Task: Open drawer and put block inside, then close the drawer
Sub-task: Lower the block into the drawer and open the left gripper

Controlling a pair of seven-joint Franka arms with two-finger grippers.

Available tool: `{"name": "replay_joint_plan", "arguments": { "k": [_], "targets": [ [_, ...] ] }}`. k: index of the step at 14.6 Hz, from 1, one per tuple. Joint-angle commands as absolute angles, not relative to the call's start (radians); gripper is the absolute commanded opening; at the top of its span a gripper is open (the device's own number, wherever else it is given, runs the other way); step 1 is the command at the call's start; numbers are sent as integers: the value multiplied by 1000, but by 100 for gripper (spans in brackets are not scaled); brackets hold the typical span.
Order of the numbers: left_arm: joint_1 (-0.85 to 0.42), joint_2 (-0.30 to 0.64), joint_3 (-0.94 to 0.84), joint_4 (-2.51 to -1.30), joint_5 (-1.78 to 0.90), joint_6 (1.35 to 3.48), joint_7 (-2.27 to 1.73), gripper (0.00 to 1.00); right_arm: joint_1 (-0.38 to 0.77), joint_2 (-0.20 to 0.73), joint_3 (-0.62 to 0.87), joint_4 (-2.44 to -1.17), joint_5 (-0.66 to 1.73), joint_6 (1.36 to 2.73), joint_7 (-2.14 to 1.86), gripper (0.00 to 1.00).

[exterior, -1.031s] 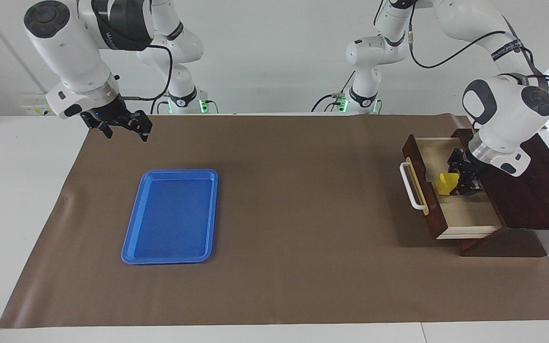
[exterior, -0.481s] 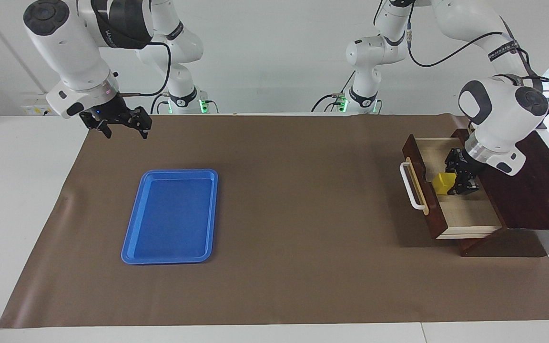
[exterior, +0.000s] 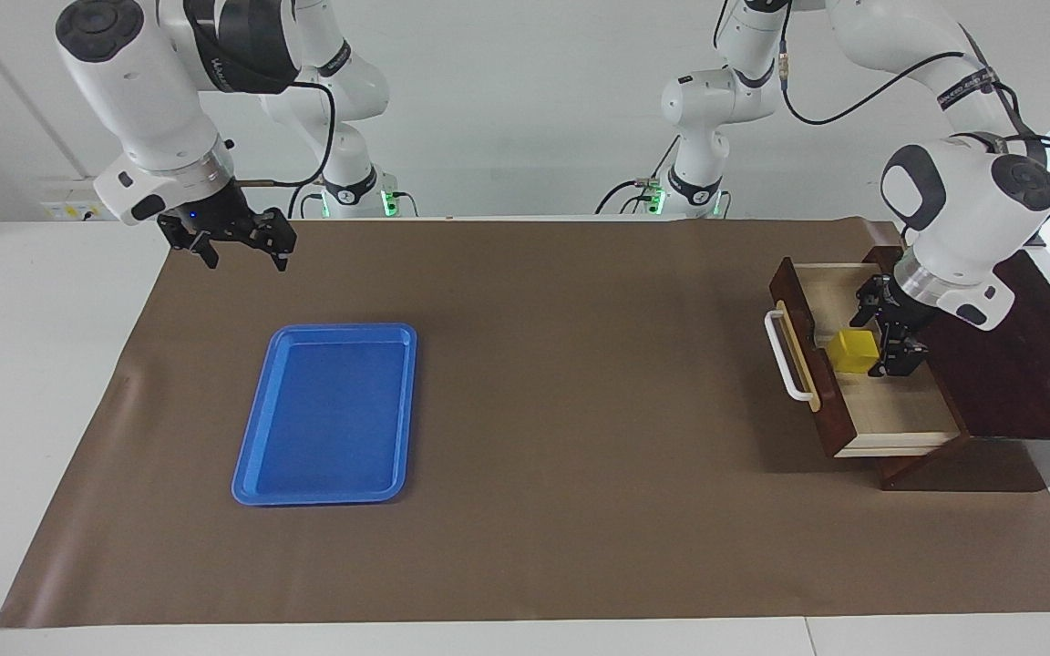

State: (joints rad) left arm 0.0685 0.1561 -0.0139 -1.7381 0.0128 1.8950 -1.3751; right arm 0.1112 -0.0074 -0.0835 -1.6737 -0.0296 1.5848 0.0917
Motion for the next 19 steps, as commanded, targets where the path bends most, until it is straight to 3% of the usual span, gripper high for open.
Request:
{"name": "replay_joint_plan", "arguments": {
  "k": [1, 5, 7, 12, 19],
  "targets": [
    [-17, 196, -8, -1628, 21, 1802, -1474, 100, 91, -26, -75, -1694, -31, 1606, 109, 100],
    [-97, 187, -8, -1661, 25, 1822, -1578, 100, 87, -28, -81, -1697, -32, 1595, 98, 100],
    [-104, 161, -8, -1741, 29, 1879, -1580, 100, 72, -23, -81, -1697, -31, 1600, 98, 100],
    [-106, 140, -6, -1850, 38, 1960, -1574, 100, -69, -25, 51, -1689, -31, 1620, 106, 100],
    [-39, 153, -6, -1815, 118, 1976, -1509, 100, -74, 48, 51, -1577, -18, 1537, 126, 100]
  ]
}}
